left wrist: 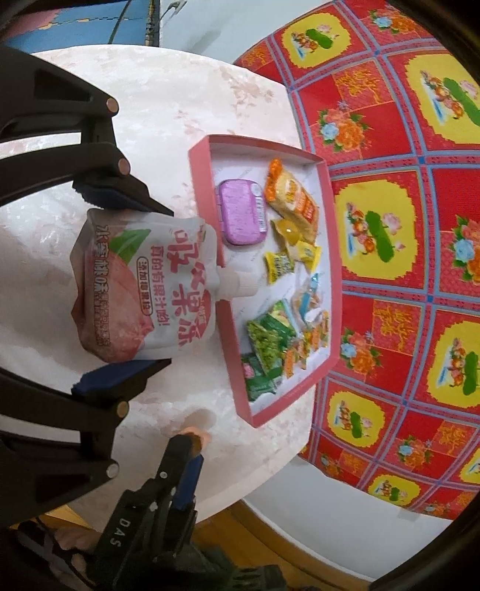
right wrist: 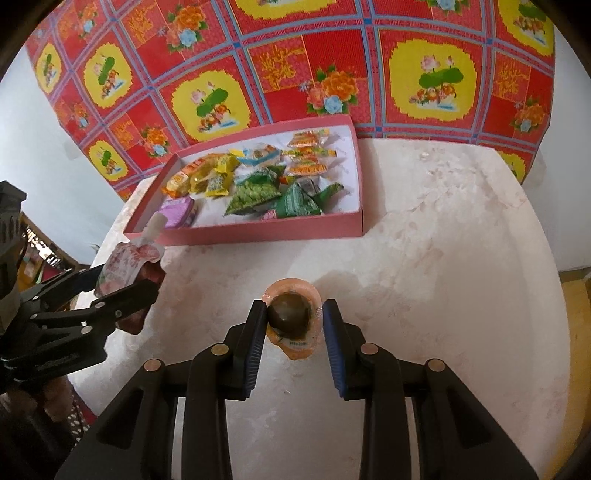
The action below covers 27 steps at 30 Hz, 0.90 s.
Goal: Organize snacks
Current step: 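Carry the pouch over the tray with the left tool while the right tool carries the cup there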
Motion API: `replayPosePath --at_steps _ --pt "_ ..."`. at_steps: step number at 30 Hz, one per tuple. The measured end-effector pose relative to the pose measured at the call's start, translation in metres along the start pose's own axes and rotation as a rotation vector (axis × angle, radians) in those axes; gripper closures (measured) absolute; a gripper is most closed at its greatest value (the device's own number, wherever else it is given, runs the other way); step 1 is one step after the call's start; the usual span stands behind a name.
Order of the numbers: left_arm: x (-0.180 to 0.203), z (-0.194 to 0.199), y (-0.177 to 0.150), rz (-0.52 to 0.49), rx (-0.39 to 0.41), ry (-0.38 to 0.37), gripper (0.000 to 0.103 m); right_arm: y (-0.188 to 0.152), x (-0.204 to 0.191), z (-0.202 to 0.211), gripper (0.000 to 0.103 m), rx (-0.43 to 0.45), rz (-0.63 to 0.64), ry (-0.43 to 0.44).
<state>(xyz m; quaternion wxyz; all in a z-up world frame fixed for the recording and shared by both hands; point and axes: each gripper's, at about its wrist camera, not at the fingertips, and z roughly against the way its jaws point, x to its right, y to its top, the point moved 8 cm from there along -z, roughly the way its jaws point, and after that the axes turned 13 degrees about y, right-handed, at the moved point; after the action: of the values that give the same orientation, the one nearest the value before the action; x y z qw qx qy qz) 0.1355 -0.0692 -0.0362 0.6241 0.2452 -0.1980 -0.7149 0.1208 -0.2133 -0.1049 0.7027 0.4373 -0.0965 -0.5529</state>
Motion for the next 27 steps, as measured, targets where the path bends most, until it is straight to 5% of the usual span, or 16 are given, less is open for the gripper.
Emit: replayPosePath --at_steps 27 --pt "-0.019 -0.029 0.073 0.068 0.037 0.053 0.031 0.087 -0.014 -0.016 0.071 0.068 0.082 0.041"
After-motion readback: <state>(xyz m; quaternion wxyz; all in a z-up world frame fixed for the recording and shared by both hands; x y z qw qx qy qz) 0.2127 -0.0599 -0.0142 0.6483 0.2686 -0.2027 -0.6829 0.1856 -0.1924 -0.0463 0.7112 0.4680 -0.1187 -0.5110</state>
